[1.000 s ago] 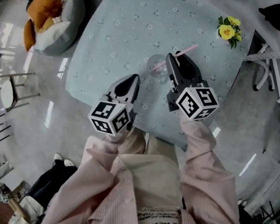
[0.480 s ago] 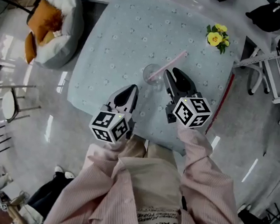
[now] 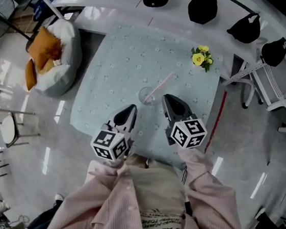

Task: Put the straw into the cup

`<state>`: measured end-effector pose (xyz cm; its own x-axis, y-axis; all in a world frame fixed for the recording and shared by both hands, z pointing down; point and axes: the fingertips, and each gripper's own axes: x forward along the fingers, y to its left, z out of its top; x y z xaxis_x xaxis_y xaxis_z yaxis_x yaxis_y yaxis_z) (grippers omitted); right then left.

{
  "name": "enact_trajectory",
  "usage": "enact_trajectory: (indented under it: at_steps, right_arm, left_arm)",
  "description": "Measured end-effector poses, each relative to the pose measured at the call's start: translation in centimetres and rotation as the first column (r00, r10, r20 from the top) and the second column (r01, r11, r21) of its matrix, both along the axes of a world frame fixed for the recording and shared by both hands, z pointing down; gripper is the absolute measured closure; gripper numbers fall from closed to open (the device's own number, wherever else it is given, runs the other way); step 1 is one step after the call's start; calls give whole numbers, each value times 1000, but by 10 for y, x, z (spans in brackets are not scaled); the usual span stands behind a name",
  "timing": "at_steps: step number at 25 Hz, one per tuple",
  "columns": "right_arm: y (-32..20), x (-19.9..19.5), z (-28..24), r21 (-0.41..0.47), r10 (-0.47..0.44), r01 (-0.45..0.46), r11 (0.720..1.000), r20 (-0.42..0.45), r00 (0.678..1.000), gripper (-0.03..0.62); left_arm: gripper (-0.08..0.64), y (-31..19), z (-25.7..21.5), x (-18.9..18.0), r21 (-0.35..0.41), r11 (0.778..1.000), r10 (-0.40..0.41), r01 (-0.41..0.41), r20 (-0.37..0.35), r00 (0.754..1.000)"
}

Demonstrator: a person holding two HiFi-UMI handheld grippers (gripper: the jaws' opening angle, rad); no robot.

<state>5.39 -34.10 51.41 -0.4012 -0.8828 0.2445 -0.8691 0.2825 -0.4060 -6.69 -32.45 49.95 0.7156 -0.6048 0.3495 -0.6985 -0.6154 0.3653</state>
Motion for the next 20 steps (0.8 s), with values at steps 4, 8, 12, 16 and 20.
enact_trajectory:
  at_steps: [4,8,12,16,20]
  right_arm:
    - [10,2,-22,35,-18,18,999,-25,1000,585]
    - [20,1,-47,82,-42,46,996,-50,998,591]
    - [27,3,-69,124,-44,51,991,-61,997,591]
    - [33,4,-87,158,-24,32,987,-47,999,591]
    - [39,6,-102,189,-12,22,982,-53,999,591]
  left_arm:
    - [561,2,-21,2,50,998,28,-28,-2,1000]
    - [561,4,-41,2,96,994,56,-54,-18,998]
    - [561,5,-57,1,142,988,70,-66,-23,997]
    - [561,4,-70,-2,166,984,69,-61,-40,997]
    - [561,4,-82,-7,196,979,68,-58,-45,997]
